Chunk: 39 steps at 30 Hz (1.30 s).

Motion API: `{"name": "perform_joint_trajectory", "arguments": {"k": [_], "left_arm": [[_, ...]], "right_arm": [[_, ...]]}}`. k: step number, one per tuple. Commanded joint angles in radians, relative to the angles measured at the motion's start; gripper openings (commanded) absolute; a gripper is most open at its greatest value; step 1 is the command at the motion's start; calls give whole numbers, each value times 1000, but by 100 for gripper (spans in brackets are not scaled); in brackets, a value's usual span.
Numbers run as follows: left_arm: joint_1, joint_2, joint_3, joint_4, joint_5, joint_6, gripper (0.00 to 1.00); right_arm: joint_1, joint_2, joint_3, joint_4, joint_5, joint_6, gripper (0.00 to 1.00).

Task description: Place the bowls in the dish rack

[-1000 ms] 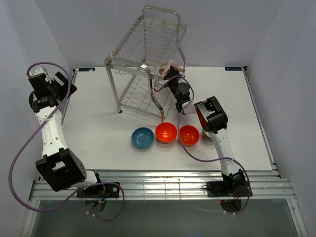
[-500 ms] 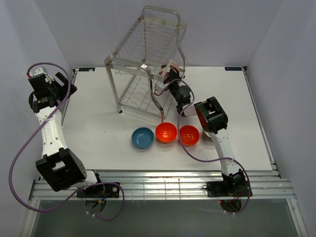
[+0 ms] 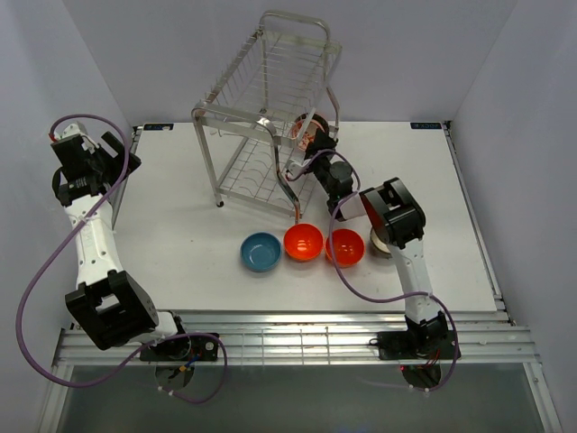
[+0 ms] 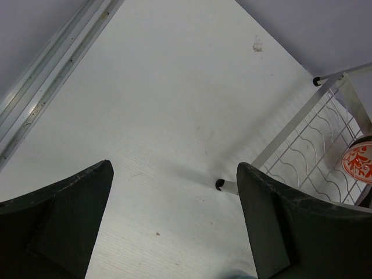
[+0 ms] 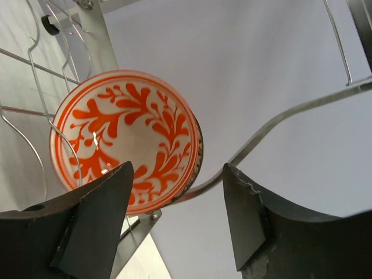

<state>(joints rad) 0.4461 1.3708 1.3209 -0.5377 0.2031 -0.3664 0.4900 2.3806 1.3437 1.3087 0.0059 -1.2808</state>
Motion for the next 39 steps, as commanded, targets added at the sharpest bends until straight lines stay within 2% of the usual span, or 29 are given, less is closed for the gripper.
{"name": "perform_joint_trajectory", "arguments": {"k": [1, 10, 16, 24, 27, 30, 31, 32, 34, 35, 39], "left_arm": [[8, -21, 4, 12, 18, 7, 98], [8, -24, 14, 5, 24, 10, 98], [8, -29, 5, 2, 33, 23, 98], [8, -38, 29, -13, 59, 41, 98], [17, -39, 35, -25, 110, 58, 98], [29, -38, 38, -41, 191, 83, 98], [32, -38, 41, -56, 215, 105, 98], [34, -35, 40, -62, 260, 124, 98], [36, -38, 32, -77, 301, 177, 98], [36, -41, 28, -77, 358, 202, 98], [36, -107, -20, -76, 485, 317, 98]], "right_arm": [[-7, -81, -15, 514, 34, 40, 71], [-7, -165, -95, 454, 22, 95, 79], [-7, -237, -161, 436, 31, 133, 79], [-28, -429, -294, 339, 86, 199, 86], [-45, -540, -342, 212, 127, 250, 90], [-79, -690, -367, -59, 157, 343, 95], [-91, -766, -359, -242, 163, 374, 97], [-122, -808, -351, -344, 166, 408, 96], [-160, -912, -334, -544, 132, 495, 90], [-197, -946, -310, -745, 115, 515, 90], [-283, -1057, -238, -1187, -33, 578, 90]]}}
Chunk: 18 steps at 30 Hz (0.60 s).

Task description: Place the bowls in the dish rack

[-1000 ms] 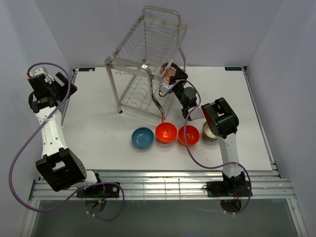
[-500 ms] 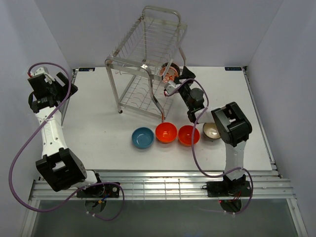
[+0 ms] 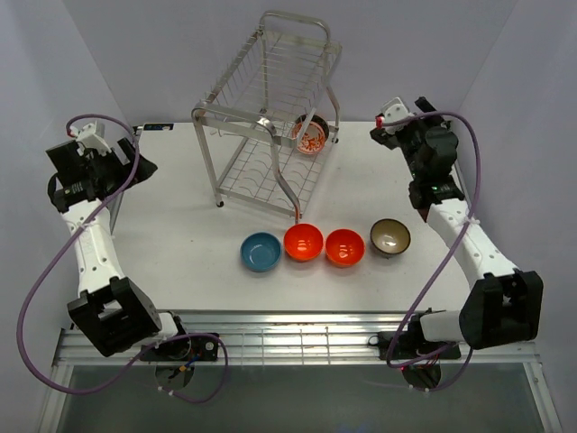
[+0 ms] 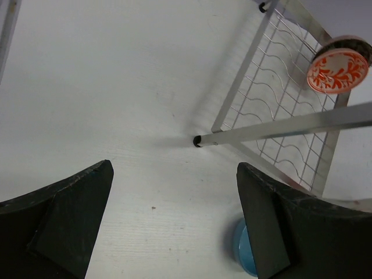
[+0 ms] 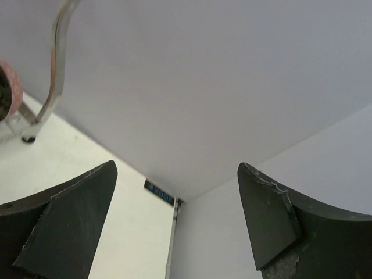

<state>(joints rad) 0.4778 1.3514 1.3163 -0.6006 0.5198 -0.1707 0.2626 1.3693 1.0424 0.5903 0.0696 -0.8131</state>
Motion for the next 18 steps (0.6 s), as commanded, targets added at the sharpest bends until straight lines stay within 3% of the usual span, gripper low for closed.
{"name": "perform_joint_trajectory", "arguments": {"k": [1, 5, 9, 13, 18], "left_arm": [[4, -100, -22, -24, 183, 135, 98], [4, -146, -32, -90, 295, 262, 98], [4, -184, -40, -161, 368, 353, 98], [4, -227, -43, -214, 453, 427, 98], [4, -261, -60, -260, 483, 458, 98]], "right_arm": [[-74, -65, 82, -548, -109, 120, 90], [-193, -85, 171, -956, -267, 140, 90], [-290, -114, 156, -1147, -386, 63, 90], [-309, -61, 146, -1297, -395, 46, 95], [-338, 20, 130, -1340, -450, 52, 95]]}}
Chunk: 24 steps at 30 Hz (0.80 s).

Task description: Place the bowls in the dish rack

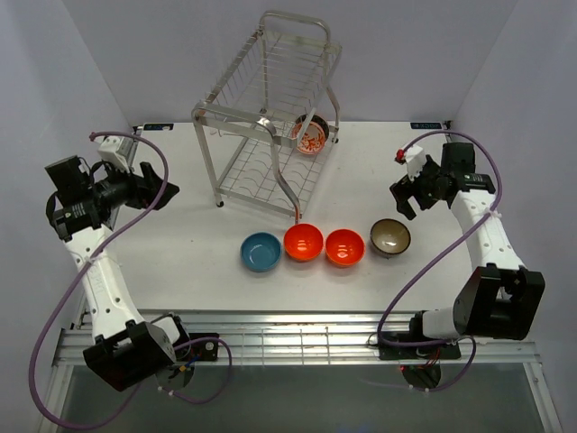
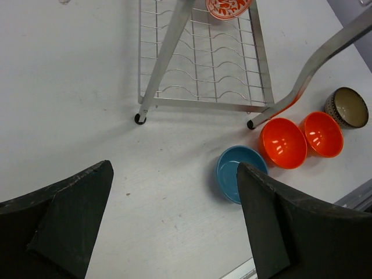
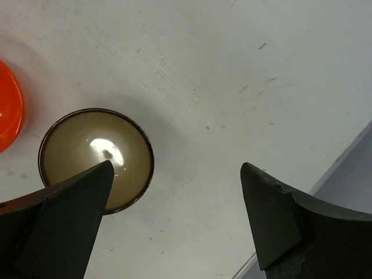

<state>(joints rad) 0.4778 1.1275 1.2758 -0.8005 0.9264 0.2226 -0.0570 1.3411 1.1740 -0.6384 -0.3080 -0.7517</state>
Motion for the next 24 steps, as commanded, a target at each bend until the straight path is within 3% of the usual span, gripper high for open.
{"name": "perform_joint_trajectory", "arguments": {"k": [1, 4, 14, 21, 24], "left_arm": [[4, -40, -21, -68, 84, 82, 97], [4, -69, -35, -85, 120, 127, 95], [4, -109, -47, -137, 207, 228, 94], [4, -101, -49, -147, 187, 241, 93], [4, -97, -47, -147, 181, 238, 93]], "right_arm": [[-26, 67, 6, -130, -81, -8, 95], [-40, 127, 27, -188, -91, -5, 97], [-53, 204, -48, -147, -51, 2, 100], [-56, 265, -80, -106, -31, 2, 86], [-61, 288, -74, -99, -34, 2, 75]]}}
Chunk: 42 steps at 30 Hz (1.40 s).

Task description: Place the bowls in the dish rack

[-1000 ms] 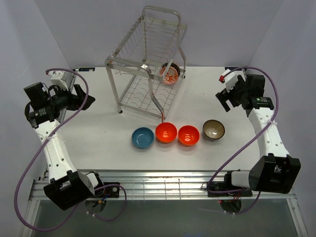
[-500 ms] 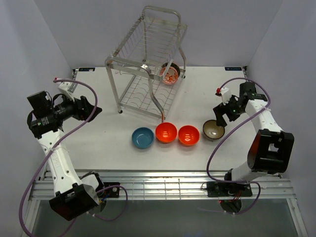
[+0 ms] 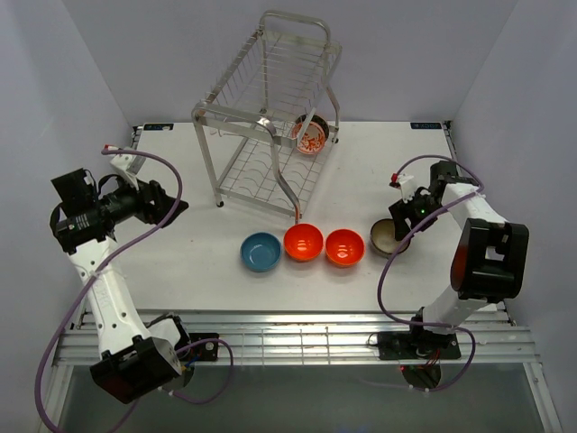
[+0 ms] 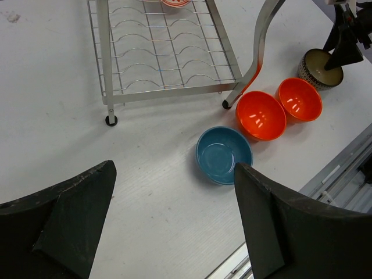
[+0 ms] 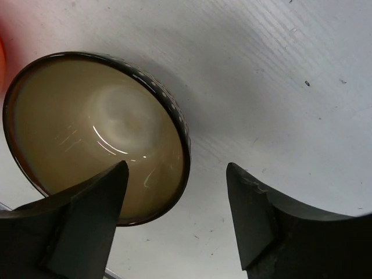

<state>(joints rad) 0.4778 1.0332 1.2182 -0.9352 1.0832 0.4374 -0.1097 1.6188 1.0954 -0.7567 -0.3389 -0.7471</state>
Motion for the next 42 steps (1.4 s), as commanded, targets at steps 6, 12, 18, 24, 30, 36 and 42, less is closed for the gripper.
{"name": "perform_joint_trajectory", "arguments": {"k": [6, 12, 18, 24, 30, 36, 42], "left_arm": [[4, 7, 7, -13, 21, 24, 92], [4, 24, 15, -11, 18, 23, 91], [4, 28, 4, -1, 12, 12, 90], [4, 37, 3, 7, 3, 3, 90], [5, 56, 6, 45, 3, -54, 90], [4, 64, 12, 160, -28, -207, 91], [4, 79, 17, 239, -28, -324, 93]], "right_arm": [[-13, 47, 14, 17, -5, 2, 62], [-16, 85, 44, 5, 9, 22, 54], [-15, 108, 52, 2, 6, 29, 36], [-15, 75, 81, -1, -20, 55, 8], [-10, -106, 89, 161, -34, 187, 8], [103, -309, -24, 524, 116, 246, 8], [307, -361, -178, 964, 421, 91, 8]]}}
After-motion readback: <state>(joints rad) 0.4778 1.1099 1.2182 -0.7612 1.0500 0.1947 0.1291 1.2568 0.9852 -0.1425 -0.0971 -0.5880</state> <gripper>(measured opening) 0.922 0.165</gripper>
